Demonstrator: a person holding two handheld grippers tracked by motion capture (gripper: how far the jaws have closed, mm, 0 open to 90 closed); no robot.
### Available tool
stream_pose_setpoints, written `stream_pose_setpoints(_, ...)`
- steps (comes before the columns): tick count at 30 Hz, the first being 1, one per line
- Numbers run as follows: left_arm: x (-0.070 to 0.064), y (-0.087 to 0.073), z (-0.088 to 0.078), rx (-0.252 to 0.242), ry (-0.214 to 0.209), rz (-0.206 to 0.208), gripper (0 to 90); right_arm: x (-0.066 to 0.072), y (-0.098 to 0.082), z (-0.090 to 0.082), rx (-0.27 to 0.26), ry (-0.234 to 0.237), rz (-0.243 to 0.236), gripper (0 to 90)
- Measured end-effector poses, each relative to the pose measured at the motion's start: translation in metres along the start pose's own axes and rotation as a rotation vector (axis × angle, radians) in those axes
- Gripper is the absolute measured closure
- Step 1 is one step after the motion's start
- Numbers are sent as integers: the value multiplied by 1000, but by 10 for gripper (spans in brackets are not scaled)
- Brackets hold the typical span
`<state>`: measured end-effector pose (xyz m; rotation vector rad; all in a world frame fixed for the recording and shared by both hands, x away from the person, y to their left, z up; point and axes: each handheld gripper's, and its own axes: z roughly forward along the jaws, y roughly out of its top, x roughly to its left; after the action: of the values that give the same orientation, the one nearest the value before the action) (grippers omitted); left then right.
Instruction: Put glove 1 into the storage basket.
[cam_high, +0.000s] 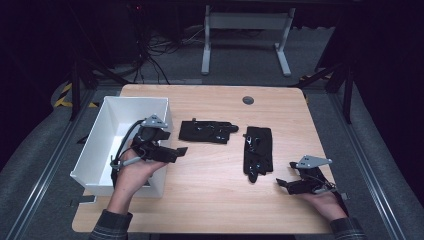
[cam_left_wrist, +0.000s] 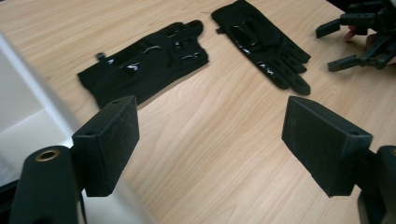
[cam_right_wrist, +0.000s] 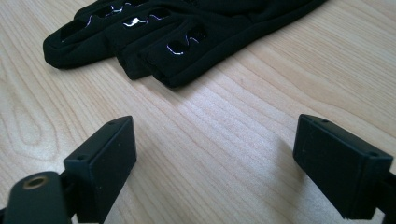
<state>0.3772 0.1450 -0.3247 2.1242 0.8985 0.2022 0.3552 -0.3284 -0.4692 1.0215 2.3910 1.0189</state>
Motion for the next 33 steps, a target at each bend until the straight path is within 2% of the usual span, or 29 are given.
stream_pose_setpoints(2,-4,1,4,-1,-5,3,198,0,0,0,0,-1,0,132)
stream_pose_setpoints(4,-17,3,14,9,-11,25,198,0,0,0,0,-2,0,132)
stream_pose_setpoints(5,-17,3,14,9,-11,25,198,0,0,0,0,-2,0,132)
stream_pose_setpoints(7,-29,5,17,11,38,51,198,0,0,0,-1,-3,1,132)
stream_pose_setpoints(9,-41,7,21,9,-3,60,197,0,0,0,0,-3,2,132)
stream_pose_setpoints(12,-48,7,26,19,-19,75,193,0,0,0,-1,-4,3,132)
stream_pose_setpoints(17,-61,2,50,29,-69,81,191,0,0,0,-1,-4,3,132)
stream_pose_setpoints(18,-61,2,50,29,-69,81,190,0,0,0,-1,-4,3,132)
stream_pose_setpoints(21,-67,-9,70,44,-95,88,188,0,0,0,0,-6,3,132)
stream_pose_setpoints(22,-67,-9,70,44,-95,88,186,0,0,0,0,-6,3,132)
stream_pose_setpoints(26,-69,-26,93,46,-103,101,185,0,1,-1,10,0,5,140)
stream_pose_setpoints(30,-66,-44,115,83,-82,118,166,-1,6,-3,37,-5,-2,197)
stream_pose_setpoints(33,-62,-55,121,100,-70,123,156,1,14,-7,2,-5,-6,341)
